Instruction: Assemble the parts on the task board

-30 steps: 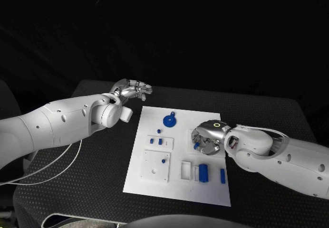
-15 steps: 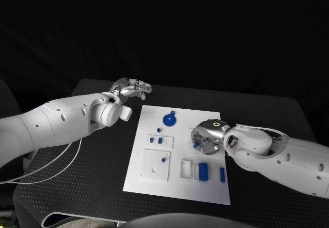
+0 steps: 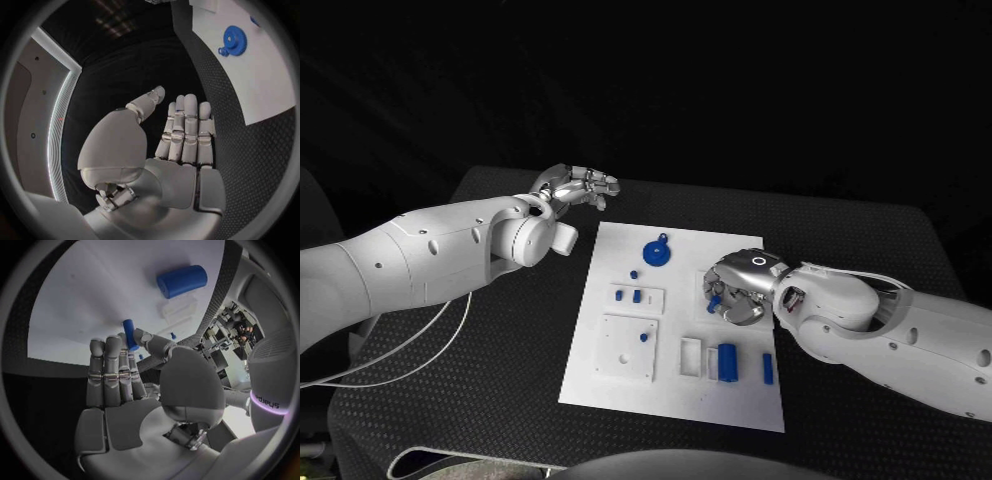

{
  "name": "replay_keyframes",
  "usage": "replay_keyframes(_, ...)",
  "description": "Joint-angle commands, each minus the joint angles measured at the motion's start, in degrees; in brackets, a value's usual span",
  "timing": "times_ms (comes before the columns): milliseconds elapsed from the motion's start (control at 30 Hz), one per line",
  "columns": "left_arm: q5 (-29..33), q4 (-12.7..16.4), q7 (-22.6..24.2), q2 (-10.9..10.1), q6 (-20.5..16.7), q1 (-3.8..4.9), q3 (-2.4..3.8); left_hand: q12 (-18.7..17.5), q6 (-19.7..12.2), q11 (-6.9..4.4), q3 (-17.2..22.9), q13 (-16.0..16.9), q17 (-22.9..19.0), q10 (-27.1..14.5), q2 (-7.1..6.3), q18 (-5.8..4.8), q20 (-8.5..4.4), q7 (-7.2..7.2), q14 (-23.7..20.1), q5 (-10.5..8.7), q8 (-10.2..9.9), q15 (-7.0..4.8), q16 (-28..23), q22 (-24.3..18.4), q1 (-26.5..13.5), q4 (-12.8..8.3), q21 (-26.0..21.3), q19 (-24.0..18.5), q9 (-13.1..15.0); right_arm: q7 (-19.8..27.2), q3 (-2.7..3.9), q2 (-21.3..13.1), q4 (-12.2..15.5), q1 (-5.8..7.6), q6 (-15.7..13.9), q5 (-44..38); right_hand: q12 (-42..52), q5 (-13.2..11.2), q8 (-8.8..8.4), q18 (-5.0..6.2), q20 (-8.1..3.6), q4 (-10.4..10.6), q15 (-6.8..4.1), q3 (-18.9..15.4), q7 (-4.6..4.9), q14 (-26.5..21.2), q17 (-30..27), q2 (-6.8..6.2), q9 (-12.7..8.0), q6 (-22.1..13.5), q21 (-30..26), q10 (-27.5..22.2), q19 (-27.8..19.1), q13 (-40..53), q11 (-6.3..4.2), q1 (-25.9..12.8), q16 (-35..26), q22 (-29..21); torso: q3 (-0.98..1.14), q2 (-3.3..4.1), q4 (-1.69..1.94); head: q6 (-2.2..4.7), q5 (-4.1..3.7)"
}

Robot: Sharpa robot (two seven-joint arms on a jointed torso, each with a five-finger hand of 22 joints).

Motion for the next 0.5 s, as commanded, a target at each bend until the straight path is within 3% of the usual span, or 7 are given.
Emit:
replay_keyframes(33, 0.2, 0.0, 0.5, 0.1, 0.5, 0.03, 0.04, 0.4, -0.4, -0.09, -0.3, -0.1, 0.1, -0.4, 0.19, 0.69, -0.55, 0.01, 0.3, -0.37, 0.2, -0.01, 0.0, 0.1, -0.3, 0.0, -0.3, 0.4, 0.1, -0.3, 0.32, -0.6, 1.2, -0.06, -1.0, 0.1, 0.2, 0.4, 0.31, 1.65, -0.13, -0.1, -0.46, 0.1, -0.12, 0.0, 0.1, 0.93, 0.7, 0.5, 0.2, 0.4, 0.1, 0.2, -0.10, -0.1, 0.2, 0.0, -0.01, -0.02, -0.04, 0.14, 0.07)
replay_keyframes(167, 0.2, -0.1, 0.5, 0.2, 0.5, 0.03, 0.04, 0.4, -0.4, -0.09, -0.3, -0.1, 0.1, -0.4, 0.19, 0.69, -0.56, 0.01, 0.3, -0.37, 0.2, -0.01, 0.0, 0.1, -0.3, 0.0, -0.3, 0.4, 0.1, -0.3, 1.11, -1.2, 2.6, 0.34, -0.6, 1.4, 0.2, 0.4, 0.37, 1.65, -0.22, -0.3, -0.51, -0.1, -0.15, 0.1, 0.1, 1.01, 0.8, 0.6, 0.4, 0.5, 0.2, 0.4, -0.15, -0.1, 0.3, 0.1, -0.01, -0.03, -0.07, 0.21, 0.09)
replay_keyframes(367, 0.2, -0.1, 0.5, 0.2, 0.5, 0.03, 0.04, 0.4, -0.4, -0.08, -0.4, -0.1, 0.1, -0.4, 0.22, 0.69, -0.56, 0.02, 0.4, -0.37, 0.2, -0.01, 0.0, 0.1, -0.3, 0.0, -0.3, 0.4, 0.1, -0.3, 2.93, -2.1, 5.3, 1.33, 0.3, 3.0, 0.2, 0.4, 0.42, 1.65, -0.28, -0.4, -0.55, -0.1, -0.19, 0.1, 0.1, 0.95, 0.9, 0.6, 0.5, 0.6, 0.2, 0.5, -0.18, -0.2, 0.5, 0.1, 0.01, 0.01, -0.10, 0.43, 0.52)
replay_keyframes(500, 0.2, -0.3, 0.5, 0.3, 0.5, 0.03, 0.04, 0.4, -0.4, -0.08, -0.4, -0.1, 0.1, -0.4, 0.23, 0.70, -0.56, 0.02, 0.4, -0.37, 0.2, -0.01, 0.0, 0.1, -0.3, 0.0, -0.3, 0.5, 0.1, -0.3, 3.44, -1.0, 6.6, 1.42, -0.1, 2.7, 0.2, 0.4, 0.43, 1.65, -0.29, -0.4, -0.55, -0.1, -0.19, 0.1, 0.1, 0.95, 1.0, 0.6, 0.6, 0.6, 0.2, 0.6, -0.19, -0.2, 0.5, 0.1, -0.02, -0.04, -0.13, 0.29, 1.53)
